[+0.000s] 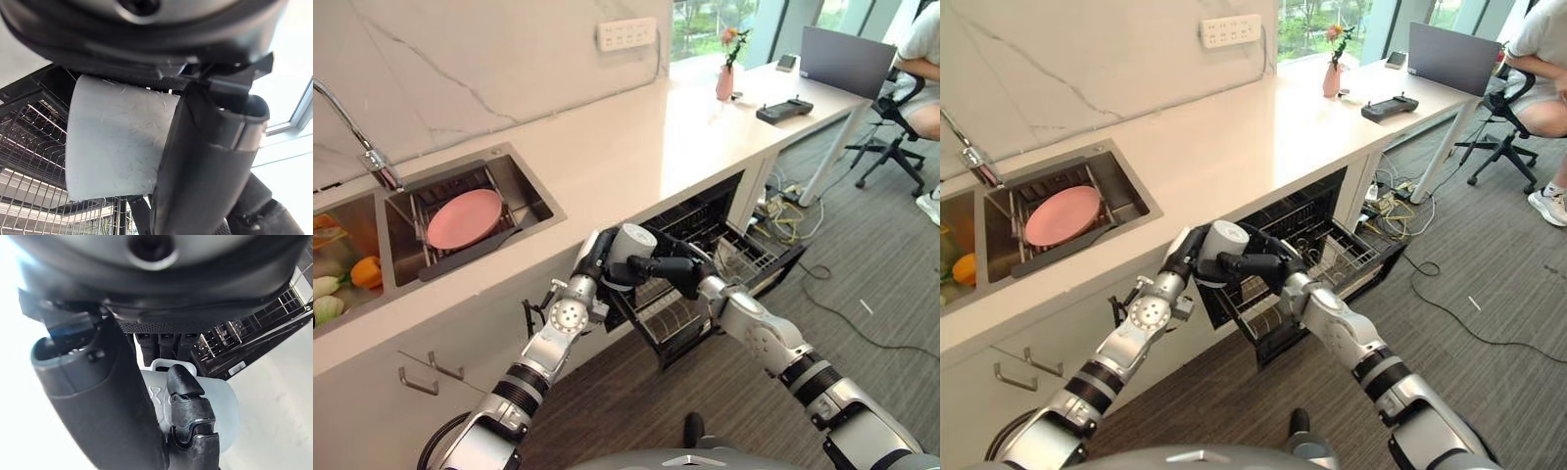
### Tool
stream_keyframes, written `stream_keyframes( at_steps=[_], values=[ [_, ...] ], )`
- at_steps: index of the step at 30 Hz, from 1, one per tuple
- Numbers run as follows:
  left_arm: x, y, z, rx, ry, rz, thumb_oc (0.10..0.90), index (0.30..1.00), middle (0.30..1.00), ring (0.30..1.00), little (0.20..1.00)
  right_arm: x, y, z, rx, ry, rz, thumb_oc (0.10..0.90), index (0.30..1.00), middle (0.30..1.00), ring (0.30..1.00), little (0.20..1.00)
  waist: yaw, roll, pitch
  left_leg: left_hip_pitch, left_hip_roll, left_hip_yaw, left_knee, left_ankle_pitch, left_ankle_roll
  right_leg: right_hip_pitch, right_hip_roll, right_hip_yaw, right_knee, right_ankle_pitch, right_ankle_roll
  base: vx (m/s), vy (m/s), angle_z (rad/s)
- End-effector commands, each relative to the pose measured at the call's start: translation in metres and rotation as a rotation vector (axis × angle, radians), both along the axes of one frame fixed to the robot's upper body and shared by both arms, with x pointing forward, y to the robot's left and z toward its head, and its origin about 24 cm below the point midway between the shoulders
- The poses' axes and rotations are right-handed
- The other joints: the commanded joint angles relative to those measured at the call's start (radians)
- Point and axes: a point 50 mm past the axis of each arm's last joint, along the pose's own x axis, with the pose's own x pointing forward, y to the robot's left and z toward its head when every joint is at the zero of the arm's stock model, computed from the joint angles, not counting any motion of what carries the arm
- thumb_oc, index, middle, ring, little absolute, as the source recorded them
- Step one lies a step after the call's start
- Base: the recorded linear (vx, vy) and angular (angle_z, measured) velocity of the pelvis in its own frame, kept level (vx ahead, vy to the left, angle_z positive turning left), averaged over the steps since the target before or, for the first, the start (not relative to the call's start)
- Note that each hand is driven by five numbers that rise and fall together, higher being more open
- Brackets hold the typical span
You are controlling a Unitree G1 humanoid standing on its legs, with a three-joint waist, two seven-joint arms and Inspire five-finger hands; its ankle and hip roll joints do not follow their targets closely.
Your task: Place the dishes in the dishwasher.
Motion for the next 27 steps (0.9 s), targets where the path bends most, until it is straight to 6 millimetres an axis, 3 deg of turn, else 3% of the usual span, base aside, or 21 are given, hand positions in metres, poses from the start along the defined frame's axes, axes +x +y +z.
stream_keyframes(
  at_steps=[1, 3, 11, 12, 13, 20, 27],
  values=[
    [0.013, -0.087, 0.075, -0.068, -0.332, -0.305, 0.400, 0.300, 0.300, 0.300, 0.300, 0.008, 0.074, 0.066, 0.257, -0.232, 0.151, 0.800, 0.900, 0.900, 0.900, 0.900, -0.008, -0.044, -0.025, -0.041, -0.024, -0.012, 0.011, 0.005, -0.002, 0.090, -0.114, -0.023, 0.018, -0.177, 0.093, 0.00, 0.000, 0.00],
    [0.011, -0.098, 0.077, -0.069, -0.342, -0.329, 0.400, 0.300, 0.300, 0.300, 0.300, 0.004, 0.084, 0.064, 0.315, -0.197, 0.158, 0.800, 0.900, 0.900, 0.900, 0.900, -0.010, -0.044, -0.024, -0.043, -0.025, -0.015, 0.011, 0.005, -0.002, 0.089, -0.114, -0.023, 0.018, -0.177, 0.093, 0.00, 0.000, 0.00],
    [0.008, -0.108, 0.079, -0.048, -0.364, -0.353, 0.400, 0.300, 0.300, 0.300, 0.300, -0.001, 0.090, 0.057, 0.297, -0.173, 0.165, 0.800, 0.900, 0.900, 0.900, 0.900, -0.011, -0.043, -0.023, -0.043, -0.026, -0.017, 0.011, 0.004, 0.000, 0.088, -0.114, -0.021, 0.018, -0.178, 0.093, 0.00, 0.000, 0.00],
    [0.008, -0.108, 0.079, -0.044, -0.365, -0.356, 0.400, 0.300, 0.300, 0.300, 0.300, -0.002, 0.090, 0.056, 0.290, -0.171, 0.168, 0.563, 0.545, 0.545, 0.545, 0.545, -0.011, -0.043, -0.023, -0.043, -0.026, -0.017, 0.011, 0.004, 0.000, 0.089, -0.114, -0.022, 0.018, -0.178, 0.093, 0.00, 0.000, 0.00],
    [0.008, -0.109, 0.080, -0.043, -0.371, -0.357, 0.400, 0.300, 0.300, 0.300, 0.300, -0.001, 0.091, 0.057, 0.282, -0.177, 0.170, 0.400, 0.300, 0.300, 0.300, 0.300, -0.011, -0.043, -0.023, -0.042, -0.026, -0.017, 0.011, 0.003, 0.000, 0.089, -0.114, -0.021, 0.018, -0.178, 0.094, 0.00, 0.000, 0.00],
    [0.007, -0.112, 0.083, -0.040, -0.395, -0.367, 0.400, 0.300, 0.300, 0.300, 0.300, 0.002, 0.086, 0.063, 0.226, -0.253, 0.159, 0.400, 0.300, 0.300, 0.300, 0.300, -0.013, -0.042, -0.024, -0.039, -0.026, -0.016, 0.011, 0.002, 0.002, 0.091, -0.115, -0.023, 0.018, -0.179, 0.095, 0.00, 0.000, 0.00],
    [0.007, -0.109, 0.084, -0.021, -0.434, -0.300, 0.400, 0.300, 0.300, 0.300, 0.300, 0.007, 0.078, 0.083, 0.154, -0.419, -0.050, 0.400, 0.300, 0.300, 0.300, 0.300, -0.026, -0.029, -0.023, -0.034, -0.029, -0.015, 0.011, -0.003, 0.008, 0.091, -0.118, -0.019, 0.021, -0.179, 0.099, 0.00, 0.000, 0.00]
  ],
)
